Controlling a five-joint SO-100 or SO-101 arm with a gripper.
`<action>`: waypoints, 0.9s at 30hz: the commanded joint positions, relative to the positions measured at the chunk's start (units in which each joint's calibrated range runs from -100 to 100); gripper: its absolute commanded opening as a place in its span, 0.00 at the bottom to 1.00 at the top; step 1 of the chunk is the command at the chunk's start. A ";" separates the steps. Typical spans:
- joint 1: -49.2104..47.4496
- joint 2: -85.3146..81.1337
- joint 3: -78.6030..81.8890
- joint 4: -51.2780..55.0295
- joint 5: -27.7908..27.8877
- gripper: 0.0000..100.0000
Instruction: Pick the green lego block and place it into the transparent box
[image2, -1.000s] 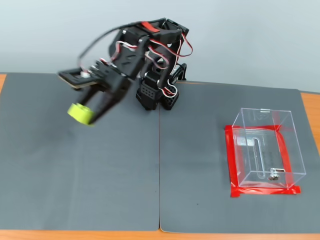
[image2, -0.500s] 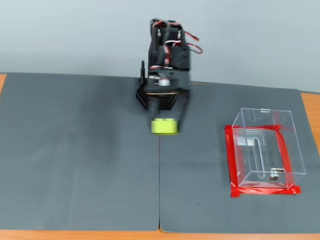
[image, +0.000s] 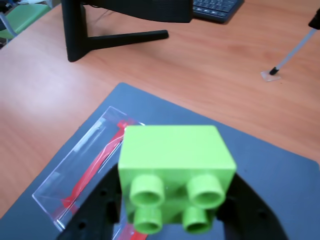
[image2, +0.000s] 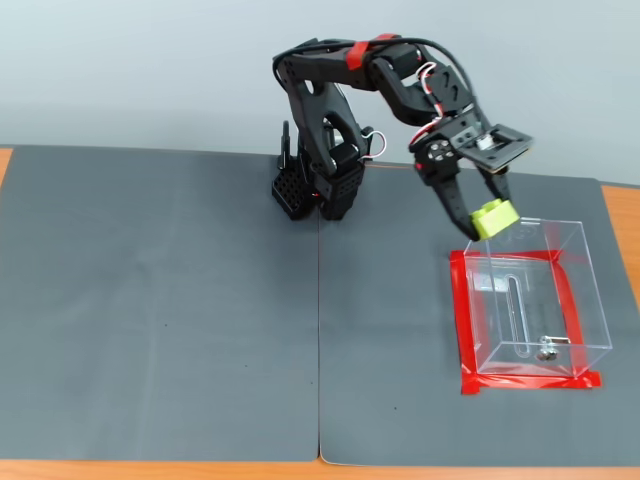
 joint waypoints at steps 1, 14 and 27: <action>-3.01 1.16 -3.19 -0.21 -0.12 0.10; -6.22 19.13 -16.85 -0.04 0.19 0.10; -14.50 29.22 -19.38 0.05 0.35 0.10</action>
